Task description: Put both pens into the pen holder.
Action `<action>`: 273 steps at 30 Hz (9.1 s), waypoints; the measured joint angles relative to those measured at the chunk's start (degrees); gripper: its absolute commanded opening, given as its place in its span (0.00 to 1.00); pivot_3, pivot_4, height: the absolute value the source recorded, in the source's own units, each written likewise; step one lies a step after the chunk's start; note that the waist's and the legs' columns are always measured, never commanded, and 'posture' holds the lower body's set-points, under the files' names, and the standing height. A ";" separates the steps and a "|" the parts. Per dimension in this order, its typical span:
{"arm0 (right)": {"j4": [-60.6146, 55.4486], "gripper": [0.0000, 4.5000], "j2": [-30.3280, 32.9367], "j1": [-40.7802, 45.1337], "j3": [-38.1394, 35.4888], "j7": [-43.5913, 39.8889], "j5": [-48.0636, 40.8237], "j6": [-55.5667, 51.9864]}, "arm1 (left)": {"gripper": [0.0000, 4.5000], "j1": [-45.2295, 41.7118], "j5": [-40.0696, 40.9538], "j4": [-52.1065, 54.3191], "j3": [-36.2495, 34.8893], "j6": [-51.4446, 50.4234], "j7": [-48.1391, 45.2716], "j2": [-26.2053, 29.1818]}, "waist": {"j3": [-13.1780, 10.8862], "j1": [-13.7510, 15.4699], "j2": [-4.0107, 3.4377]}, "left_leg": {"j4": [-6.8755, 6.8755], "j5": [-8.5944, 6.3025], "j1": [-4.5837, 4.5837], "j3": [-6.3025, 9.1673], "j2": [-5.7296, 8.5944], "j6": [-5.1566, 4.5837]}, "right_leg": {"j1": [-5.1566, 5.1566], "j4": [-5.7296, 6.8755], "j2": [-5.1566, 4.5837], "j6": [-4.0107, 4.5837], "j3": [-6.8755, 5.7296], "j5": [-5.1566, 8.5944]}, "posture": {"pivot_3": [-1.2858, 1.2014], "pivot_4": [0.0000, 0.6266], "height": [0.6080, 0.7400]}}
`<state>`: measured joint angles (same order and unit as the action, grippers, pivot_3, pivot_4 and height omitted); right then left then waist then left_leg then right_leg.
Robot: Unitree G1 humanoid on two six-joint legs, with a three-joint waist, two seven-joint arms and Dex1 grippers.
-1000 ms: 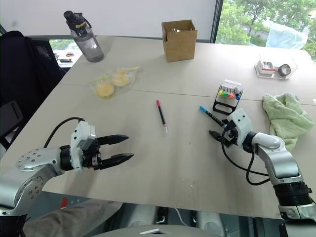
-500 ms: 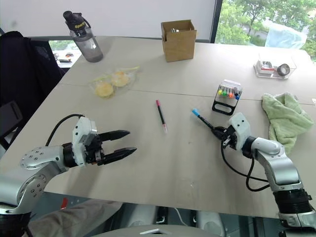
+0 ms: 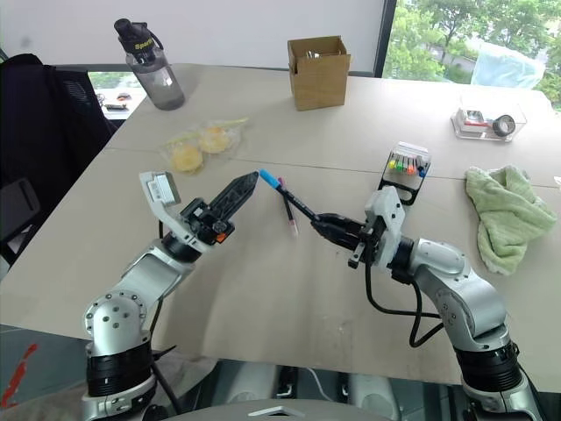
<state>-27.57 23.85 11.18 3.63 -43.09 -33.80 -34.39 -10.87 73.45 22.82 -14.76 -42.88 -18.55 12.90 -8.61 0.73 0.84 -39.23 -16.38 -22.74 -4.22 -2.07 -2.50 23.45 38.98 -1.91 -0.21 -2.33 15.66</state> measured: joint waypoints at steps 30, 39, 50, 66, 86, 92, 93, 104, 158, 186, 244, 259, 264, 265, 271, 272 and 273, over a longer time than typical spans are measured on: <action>-0.90 0.83 6.00 18.46 9.61 4.47 -2.02 -24.08 | 0.00 -8.70 -27.07 -3.96 20.51 5.51 -23.74 19.62 | -0.04 0.03 0.00 | 0.06 0.01 -0.08 -0.01 -0.01 0.02 | 0.10 -0.06 0.10 0.04 0.03 0.02 | 0.52 0.24 0.99; 2.24 0.32 -2.78 24.48 9.24 12.99 -4.03 -39.45 | 0.00 -12.54 -33.52 -5.64 21.86 8.51 -27.09 17.27 | -0.05 -0.07 0.00 | 0.07 0.00 -0.18 -0.03 -0.01 0.01 | 0.15 -0.11 0.01 0.03 0.01 0.02 | 0.52 0.24 0.99; 0.40 0.01 0.58 24.83 9.85 12.86 -3.27 -37.75 | 0.48 -12.57 -33.55 -6.28 20.09 6.68 -26.19 15.24 | -0.06 -0.12 0.01 | 0.10 -0.01 -0.17 -0.01 0.00 -0.01 | 0.14 -0.11 0.00 0.02 -0.03 0.02 | 0.52 0.24 0.99; 8.76 0.01 4.00 10.27 1.53 11.41 21.58 24.04 | 0.59 -12.56 -32.42 -3.14 13.55 1.99 -24.87 21.78 | -0.16 -0.77 0.12 | 0.10 0.01 -0.14 -0.02 0.00 0.01 | 0.13 -0.10 0.03 -0.01 -0.01 0.02 | 0.52 0.24 0.99; 22.00 0.01 1.00 9.94 -4.89 21.07 31.16 43.79 | 0.59 -20.41 -38.49 -1.03 17.16 -0.18 -22.01 22.07 | -0.19 -1.27 0.11 | 0.10 0.04 -0.08 -0.07 -0.02 0.07 | 0.12 -0.05 0.03 0.00 0.03 0.02 | 0.52 0.24 0.99; 24.03 0.01 1.01 9.81 -4.89 21.08 31.65 45.13 | 0.59 -20.41 -38.54 -1.05 17.15 -0.32 -21.53 21.66 | -0.19 -1.27 0.11 | 0.10 0.04 -0.08 -0.08 -0.02 0.07 | 0.12 -0.06 0.03 0.00 0.03 0.02 | 0.52 0.24 0.99; 24.69 0.01 1.02 9.79 -4.89 21.09 31.84 45.55 | 0.59 -20.41 -38.54 -1.05 17.15 -0.38 -21.28 21.47 | -0.19 -1.27 0.11 | 0.10 0.04 -0.08 -0.08 -0.02 0.07 | 0.12 -0.05 0.03 0.00 0.03 0.02 | 0.52 0.24 0.99; 32.17 0.63 1.14 11.33 -5.97 22.41 33.81 48.63 | 0.60 -20.40 -38.56 -1.09 17.12 -0.45 -21.14 21.30 | -0.19 -1.30 0.11 | 0.10 0.05 -0.08 -0.09 -0.02 0.08 | 0.12 -0.04 0.02 0.00 0.04 0.02 | 0.52 0.24 0.99; -0.20 1.00 14.14 -17.46 -13.03 0.83 -0.81 13.36 | 0.99 -24.10 -66.55 -16.84 21.47 -22.61 21.56 -10.64 | -0.21 0.09 0.13 | 0.04 0.05 -0.05 -0.01 0.00 0.08 | 0.06 0.00 0.07 0.00 0.05 0.01 | 0.52 0.24 0.99; -0.43 1.00 11.22 -12.67 -11.56 2.96 -0.89 8.13 | 0.00 -21.87 -68.74 -15.40 21.45 -22.85 17.92 -8.74 | -0.05 -1.45 0.08 | 0.37 0.13 1.07 -0.03 -0.04 0.27 | -0.65 0.04 0.31 0.02 0.60 0.01 | 0.52 0.24 0.99; 9.33 0.02 3.52 8.73 -1.88 19.45 25.90 35.32 | 0.50 -21.04 -45.26 -0.78 23.71 -5.79 -13.32 5.29 | -0.13 -0.16 0.13 | 0.47 0.10 0.00 -0.01 0.02 0.19 | 0.27 -0.19 0.28 0.01 0.47 0.01 | 0.52 0.24 0.99; 27.15 0.02 -1.85 11.94 -5.05 25.48 32.15 50.11 | 0.50 -22.80 -48.47 0.19 24.43 -6.79 -7.83 4.57 | -0.13 -0.31 0.12 | 0.41 0.13 0.08 -0.04 0.02 0.24 | 0.25 -0.09 0.27 0.03 0.47 0.00 | 0.52 0.24 0.99; 32.58 0.02 -2.30 13.54 -5.24 26.08 32.99 54.66 | 0.50 -22.79 -48.86 0.20 24.66 -6.81 -7.87 5.42 | -0.13 -0.31 0.12 | 0.36 0.13 0.08 -0.05 0.02 0.23 | 0.22 -0.08 0.26 0.03 0.47 0.00 | 0.52 0.24 0.99; 33.94 0.02 -2.45 14.15 -5.24 26.13 33.23 55.53 | 0.50 -22.79 -49.02 0.23 24.70 -6.81 -7.81 5.45 | -0.13 -0.35 0.11 | 0.34 0.13 0.08 -0.05 0.01 0.24 | 0.22 -0.07 0.25 0.03 0.47 0.00 | 0.52 0.24 0.99; 36.86 0.02 -2.84 16.34 -5.19 26.19 34.32 57.64 | 0.50 -22.61 -49.59 1.26 25.34 -6.82 -7.63 5.81 | -0.13 -0.39 0.11 | 0.32 0.13 0.07 -0.05 0.00 0.24 | 0.22 -0.06 0.25 0.03 0.48 0.00 | 0.52 0.24 0.99; 37.02 0.02 -3.02 16.41 -5.19 26.21 34.35 57.80 | 0.50 -22.61 -49.60 1.41 25.34 -6.82 -7.63 5.82 | -0.13 -0.40 0.11 | 0.32 0.13 0.07 -0.05 0.00 0.24 | 0.22 -0.06 0.25 0.03 0.47 0.00 | 0.52 0.24 0.99; 37.09 0.02 -3.16 16.42 -5.19 26.21 34.38 57.98 | 0.50 -22.59 -49.63 1.42 25.34 -6.82 -7.65 5.86 | -0.13 -0.40 0.11 | 0.32 0.13 0.07 -0.05 0.00 0.24 | 0.22 -0.06 0.25 0.03 0.47 0.00 | 0.52 0.24 0.99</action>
<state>9.52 20.69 27.60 -1.56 -16.88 0.58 23.59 -33.46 23.82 24.24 10.58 -49.70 -26.19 18.76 -8.74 0.33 0.95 -38.91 -16.25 -22.66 -4.27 -2.07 -2.26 23.68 38.92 -1.66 -0.17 -1.86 15.66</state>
